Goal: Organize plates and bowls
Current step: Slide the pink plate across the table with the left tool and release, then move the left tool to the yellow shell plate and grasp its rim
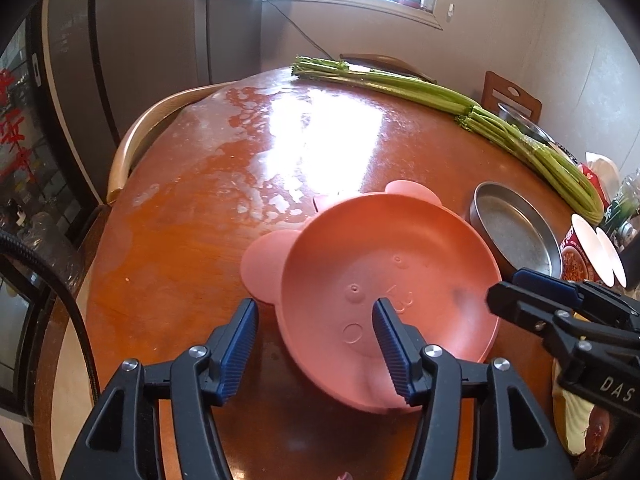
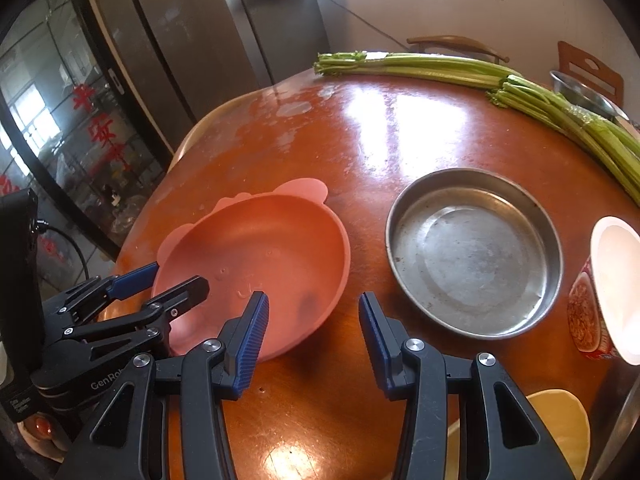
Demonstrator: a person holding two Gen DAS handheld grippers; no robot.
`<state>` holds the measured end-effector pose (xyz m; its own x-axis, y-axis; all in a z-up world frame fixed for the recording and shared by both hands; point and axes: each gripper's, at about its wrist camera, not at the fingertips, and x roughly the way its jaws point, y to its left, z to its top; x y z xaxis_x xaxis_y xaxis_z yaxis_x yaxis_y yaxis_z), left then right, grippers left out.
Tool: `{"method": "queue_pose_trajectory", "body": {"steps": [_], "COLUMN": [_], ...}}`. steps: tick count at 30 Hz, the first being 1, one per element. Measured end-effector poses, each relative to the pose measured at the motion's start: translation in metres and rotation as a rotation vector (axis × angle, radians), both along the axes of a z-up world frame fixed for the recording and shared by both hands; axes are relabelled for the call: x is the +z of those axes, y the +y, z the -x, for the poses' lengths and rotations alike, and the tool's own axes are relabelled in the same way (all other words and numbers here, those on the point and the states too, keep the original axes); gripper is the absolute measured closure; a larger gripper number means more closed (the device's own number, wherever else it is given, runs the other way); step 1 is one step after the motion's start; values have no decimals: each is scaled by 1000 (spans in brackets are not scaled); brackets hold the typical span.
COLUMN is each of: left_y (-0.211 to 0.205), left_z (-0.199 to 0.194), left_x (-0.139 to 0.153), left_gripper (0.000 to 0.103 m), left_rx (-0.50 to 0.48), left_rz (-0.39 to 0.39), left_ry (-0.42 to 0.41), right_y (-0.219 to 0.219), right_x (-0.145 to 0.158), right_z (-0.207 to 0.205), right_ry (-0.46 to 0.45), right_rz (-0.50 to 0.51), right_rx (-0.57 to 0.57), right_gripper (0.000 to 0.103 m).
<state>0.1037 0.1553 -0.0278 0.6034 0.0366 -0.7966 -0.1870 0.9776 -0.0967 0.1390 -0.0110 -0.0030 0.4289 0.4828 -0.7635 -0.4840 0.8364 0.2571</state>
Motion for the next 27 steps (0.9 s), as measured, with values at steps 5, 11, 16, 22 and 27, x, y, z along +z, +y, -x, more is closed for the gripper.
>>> {"method": "queue_pose_trajectory", "body": {"steps": [5, 11, 16, 22, 27], "left_y": [0, -1, -10, -36, -63], "left_z": [7, 26, 39, 49, 57], "left_x": [8, 27, 45, 54, 54], "left_gripper": [40, 39, 39, 38, 38], "left_rx": [29, 36, 9, -47, -97], "left_rz": [-14, -13, -2, 16, 30], "left_ry": [-12, -60, -102, -117, -119], "right_y": [-10, -29, -44, -72, -99], "right_x": [9, 26, 37, 45, 48], "right_z": [4, 14, 26, 43, 59], "right_ry": [-14, -49, -69, -85, -98], "right_rz": [-22, -52, -72, -90, -85], "right_rx": [-6, -24, -33, -59, -89], "right_gripper": [54, 54, 54, 54, 54]}}
